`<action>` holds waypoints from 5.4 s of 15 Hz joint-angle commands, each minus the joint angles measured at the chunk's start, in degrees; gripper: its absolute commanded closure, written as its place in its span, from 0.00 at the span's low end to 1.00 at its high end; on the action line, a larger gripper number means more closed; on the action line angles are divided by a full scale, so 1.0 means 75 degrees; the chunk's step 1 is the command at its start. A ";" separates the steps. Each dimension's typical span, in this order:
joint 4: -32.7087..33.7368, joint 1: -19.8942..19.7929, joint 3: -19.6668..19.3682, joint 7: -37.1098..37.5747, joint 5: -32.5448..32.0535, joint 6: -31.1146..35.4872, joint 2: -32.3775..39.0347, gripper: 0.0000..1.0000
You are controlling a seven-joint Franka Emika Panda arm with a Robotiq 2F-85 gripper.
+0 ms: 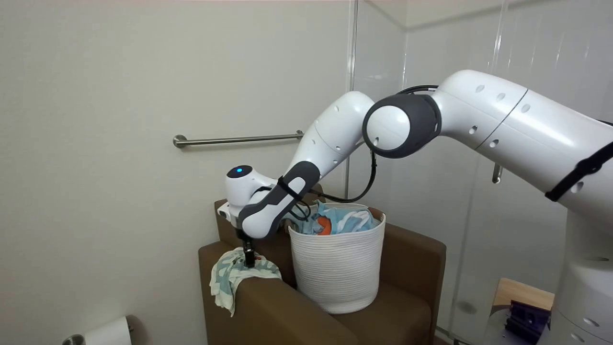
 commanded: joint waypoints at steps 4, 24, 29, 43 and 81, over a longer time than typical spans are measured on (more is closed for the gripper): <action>0.0666 -0.0075 0.0147 -0.0720 0.0128 -0.0675 0.0418 0.00; 0.1978 -0.0093 0.0190 -0.1858 0.0284 -0.1435 0.1198 0.27; 0.2103 -0.0191 0.0342 -0.2449 0.0520 -0.1706 0.1234 0.52; 0.2404 -0.0242 0.0295 -0.2877 0.0853 -0.1793 0.1371 0.99; -0.6061 -0.1266 -0.0938 -0.0831 0.0052 0.1763 -0.5586 0.99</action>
